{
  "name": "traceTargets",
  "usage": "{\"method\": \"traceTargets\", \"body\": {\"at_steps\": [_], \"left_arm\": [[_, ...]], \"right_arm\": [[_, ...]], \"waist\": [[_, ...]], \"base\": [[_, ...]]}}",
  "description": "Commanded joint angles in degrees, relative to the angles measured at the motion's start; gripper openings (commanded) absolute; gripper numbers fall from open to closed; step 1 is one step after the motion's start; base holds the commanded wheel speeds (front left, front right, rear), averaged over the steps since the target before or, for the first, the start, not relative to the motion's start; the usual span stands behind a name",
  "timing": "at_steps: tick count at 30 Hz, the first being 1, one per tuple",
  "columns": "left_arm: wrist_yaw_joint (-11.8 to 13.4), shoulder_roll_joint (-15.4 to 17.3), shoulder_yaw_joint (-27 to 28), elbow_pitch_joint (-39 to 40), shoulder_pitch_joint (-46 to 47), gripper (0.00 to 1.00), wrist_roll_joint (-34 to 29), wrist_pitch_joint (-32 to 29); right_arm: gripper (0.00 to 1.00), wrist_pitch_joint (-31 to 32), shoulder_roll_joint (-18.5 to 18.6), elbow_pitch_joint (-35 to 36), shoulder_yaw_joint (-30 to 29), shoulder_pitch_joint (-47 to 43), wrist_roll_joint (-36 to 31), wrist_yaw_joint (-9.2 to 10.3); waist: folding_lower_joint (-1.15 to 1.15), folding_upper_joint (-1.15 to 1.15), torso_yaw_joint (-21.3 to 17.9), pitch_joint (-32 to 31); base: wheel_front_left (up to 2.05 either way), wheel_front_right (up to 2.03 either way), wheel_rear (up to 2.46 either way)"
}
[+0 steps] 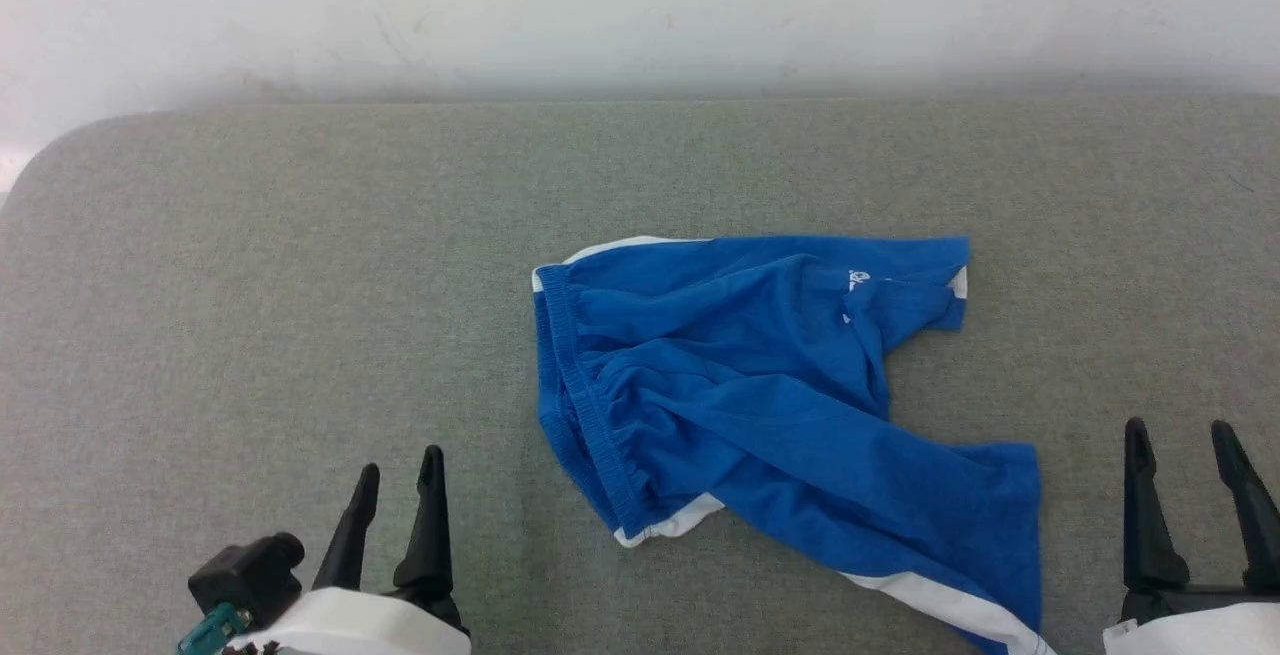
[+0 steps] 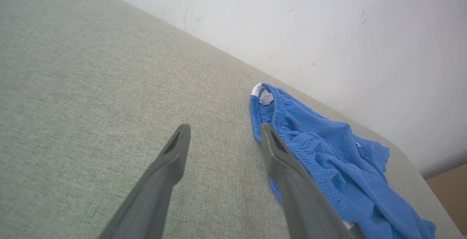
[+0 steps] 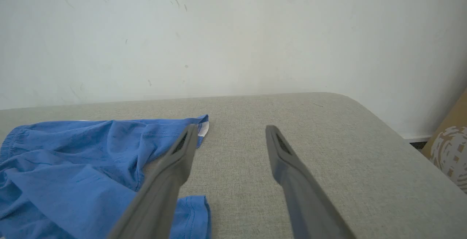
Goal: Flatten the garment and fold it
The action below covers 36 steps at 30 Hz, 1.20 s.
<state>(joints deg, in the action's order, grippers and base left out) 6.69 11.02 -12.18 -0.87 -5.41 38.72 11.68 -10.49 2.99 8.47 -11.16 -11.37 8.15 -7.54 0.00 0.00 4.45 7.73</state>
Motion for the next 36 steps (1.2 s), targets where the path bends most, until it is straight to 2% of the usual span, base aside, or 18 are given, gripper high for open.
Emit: {"method": "traceTargets", "body": {"at_steps": [1,4,7,10,13,18,24,31,36], "left_arm": [[0.34,0.29,-0.04,0.80,0.11,1.00,-0.08,-0.31],[0.26,0.92,-0.82,3.16,1.23,1.00,0.08,-2.66],[-0.19,1.28,-2.74,6.11,2.12,1.00,1.69,-7.93],[1.16,2.17,-5.31,8.85,2.55,1.00,1.51,-14.02],[2.47,1.66,-7.99,10.32,3.11,1.00,0.94,-17.86],[5.24,-0.48,-11.32,7.14,4.18,1.00,-0.13,-21.71],[6.60,-2.46,-12.83,1.65,7.13,1.00,-0.90,-23.04],[8.13,-2.58,-13.34,-2.17,9.20,1.00,-0.83,-26.35],[8.22,-2.33,-13.86,-2.36,9.00,1.00,0.54,-29.49]], "right_arm": [[1.00,-0.61,-0.10,-0.46,0.09,0.18,0.20,0.05],[1.00,-1.37,-0.10,-1.59,-0.27,1.09,-0.35,0.05],[1.00,-1.64,-0.11,-2.11,-0.64,1.83,-0.67,0.05],[1.00,-1.79,-0.11,-2.72,-0.79,2.17,-0.66,0.05],[1.00,-1.98,-0.11,-3.74,-0.64,2.59,-0.45,0.05],[1.00,-2.27,-0.11,-4.90,-0.07,3.45,-0.36,0.05],[1.00,-2.55,-0.11,-5.49,0.03,5.04,-0.53,0.05],[1.00,-2.74,-0.11,-6.05,-0.07,6.41,-0.66,0.05],[1.00,-2.82,-0.11,-6.32,-0.22,6.76,-0.39,0.05]], "waist": [[0.00,0.00,-0.12,-0.07],[0.00,0.00,-0.38,-0.07],[0.00,0.00,-0.60,0.09],[0.00,0.00,-0.82,0.57],[0.00,0.00,-0.90,1.46],[0.00,0.00,-1.09,3.06],[0.00,0.00,-1.39,5.10],[0.00,0.00,-1.77,6.68],[0.00,0.00,-2.08,7.15]], "base": [[0.00,0.00,0.00],[0.00,0.00,0.00],[0.00,0.00,0.00],[0.00,0.00,0.00],[0.00,0.00,0.00],[0.00,0.00,0.00],[0.00,0.00,0.00],[0.00,0.00,0.00],[0.00,0.00,0.00]]}}
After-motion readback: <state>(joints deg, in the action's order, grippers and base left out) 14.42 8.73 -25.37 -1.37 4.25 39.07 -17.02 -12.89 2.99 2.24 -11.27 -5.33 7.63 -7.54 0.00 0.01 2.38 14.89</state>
